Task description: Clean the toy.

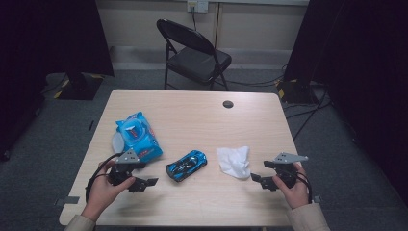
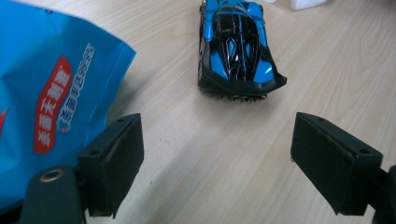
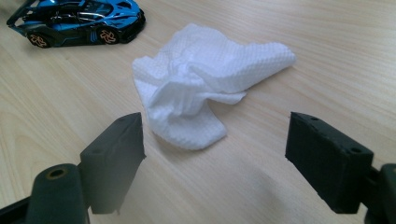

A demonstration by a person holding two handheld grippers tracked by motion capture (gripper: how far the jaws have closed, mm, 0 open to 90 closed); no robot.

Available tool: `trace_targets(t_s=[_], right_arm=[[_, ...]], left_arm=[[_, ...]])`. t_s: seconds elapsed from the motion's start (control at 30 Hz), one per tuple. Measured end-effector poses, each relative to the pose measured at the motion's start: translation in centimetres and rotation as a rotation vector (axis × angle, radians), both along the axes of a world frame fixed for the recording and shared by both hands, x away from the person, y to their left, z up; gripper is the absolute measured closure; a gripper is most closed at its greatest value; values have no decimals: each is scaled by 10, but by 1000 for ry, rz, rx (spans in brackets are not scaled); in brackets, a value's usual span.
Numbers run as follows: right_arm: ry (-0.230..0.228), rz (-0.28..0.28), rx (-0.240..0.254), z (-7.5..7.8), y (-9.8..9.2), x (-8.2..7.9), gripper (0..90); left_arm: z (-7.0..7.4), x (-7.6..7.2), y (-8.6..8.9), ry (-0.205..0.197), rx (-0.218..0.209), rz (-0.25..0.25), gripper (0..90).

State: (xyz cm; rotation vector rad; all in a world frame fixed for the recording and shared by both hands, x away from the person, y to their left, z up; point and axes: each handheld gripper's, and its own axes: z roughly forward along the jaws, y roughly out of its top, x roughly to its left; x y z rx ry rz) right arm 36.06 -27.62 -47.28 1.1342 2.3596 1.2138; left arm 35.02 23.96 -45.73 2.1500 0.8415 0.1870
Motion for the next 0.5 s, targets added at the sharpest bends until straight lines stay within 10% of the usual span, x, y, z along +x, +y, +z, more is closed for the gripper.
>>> trace_targets(t_s=[0.5], right_arm=[[-1, -13, 3, -3, -11, -6, 194]], left_arm=[[-8, -7, 19, -3, 22, 14, 171]])
